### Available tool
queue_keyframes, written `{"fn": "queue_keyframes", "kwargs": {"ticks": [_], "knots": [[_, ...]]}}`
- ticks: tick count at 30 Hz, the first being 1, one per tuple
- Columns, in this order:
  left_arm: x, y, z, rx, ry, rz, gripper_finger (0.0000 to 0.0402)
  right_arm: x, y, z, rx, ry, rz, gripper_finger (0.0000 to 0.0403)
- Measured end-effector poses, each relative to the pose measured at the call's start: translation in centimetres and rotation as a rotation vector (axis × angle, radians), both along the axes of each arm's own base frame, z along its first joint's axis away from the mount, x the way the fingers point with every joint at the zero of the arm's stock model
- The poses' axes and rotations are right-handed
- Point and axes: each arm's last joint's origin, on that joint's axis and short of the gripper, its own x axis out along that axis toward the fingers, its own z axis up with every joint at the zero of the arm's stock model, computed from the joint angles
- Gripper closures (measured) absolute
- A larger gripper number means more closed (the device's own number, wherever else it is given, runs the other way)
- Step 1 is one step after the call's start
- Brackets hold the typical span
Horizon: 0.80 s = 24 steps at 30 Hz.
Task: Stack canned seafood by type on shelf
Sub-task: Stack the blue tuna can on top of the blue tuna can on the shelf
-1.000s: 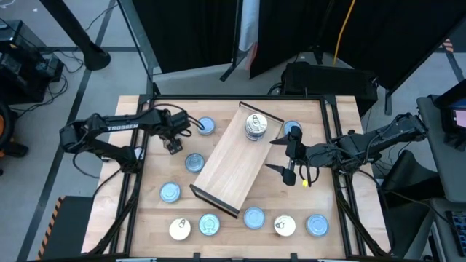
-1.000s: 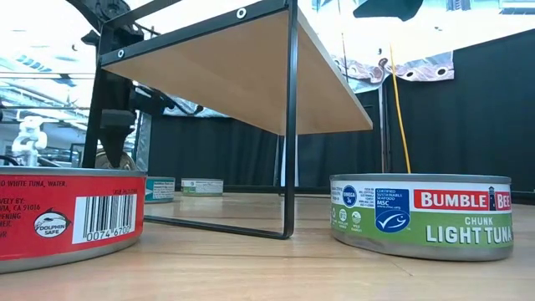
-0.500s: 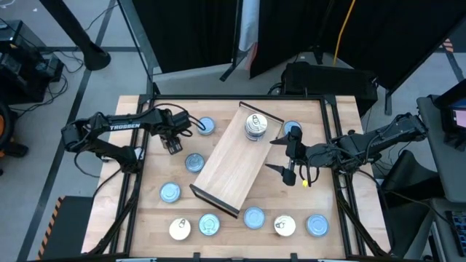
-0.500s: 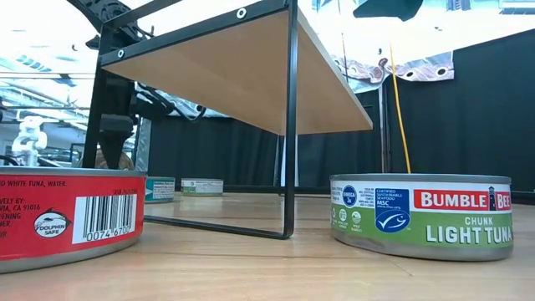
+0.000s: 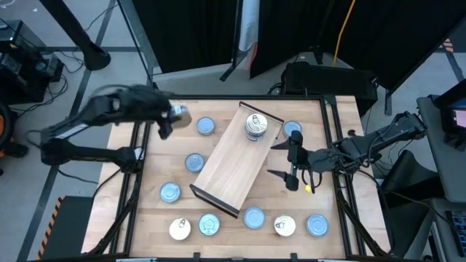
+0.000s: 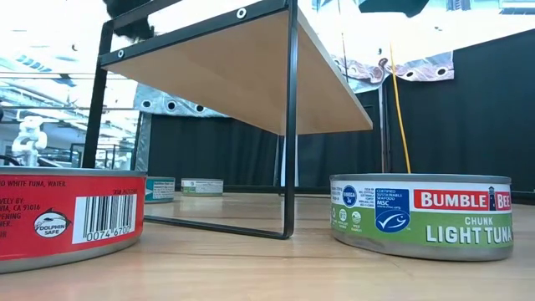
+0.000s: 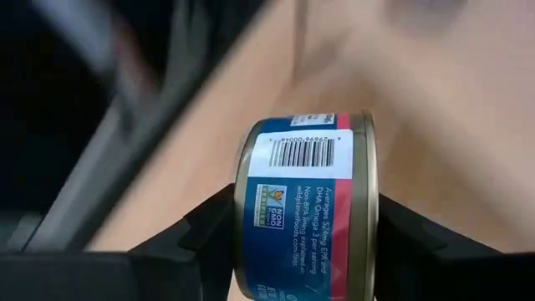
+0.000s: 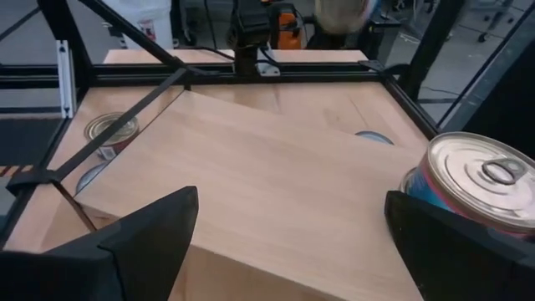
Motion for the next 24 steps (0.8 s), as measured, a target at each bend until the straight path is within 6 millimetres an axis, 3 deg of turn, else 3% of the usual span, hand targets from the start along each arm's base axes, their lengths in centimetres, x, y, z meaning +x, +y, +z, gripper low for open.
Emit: {"fn": "queue_keyframes", "kwargs": {"ticks": [6,11,14,17,20,24], "knots": [[0.1,-1.2,8.1,0.067,-0.657,-0.197,0.0199,0.2,0.3,-0.2,0.059,-0.008,-0.021,0.0026],[1.9,-1.1,11.5,0.050,-1.042,-0.341,0.0199,0.2,1.6,-0.7,0.092,0.011,0.010,0.0026],[4.0,-0.3,11.6,0.041,-1.120,-0.295,0.0199,0.1,2.3,-0.9,0.107,0.018,0.031,0.0026],[7.3,0.8,11.1,-0.017,-1.218,-0.242,0.0199,-0.1,2.8,-0.9,0.110,0.019,0.051,0.0026],[11.0,1.6,9.5,-0.119,-1.234,-0.282,0.0199,-0.6,3.1,-0.7,0.113,0.018,0.074,0.0026],[14.8,2.7,6.5,-0.226,-1.110,-0.307,0.0199,-1.5,3.6,-0.8,0.122,0.049,0.098,0.0026]]}}
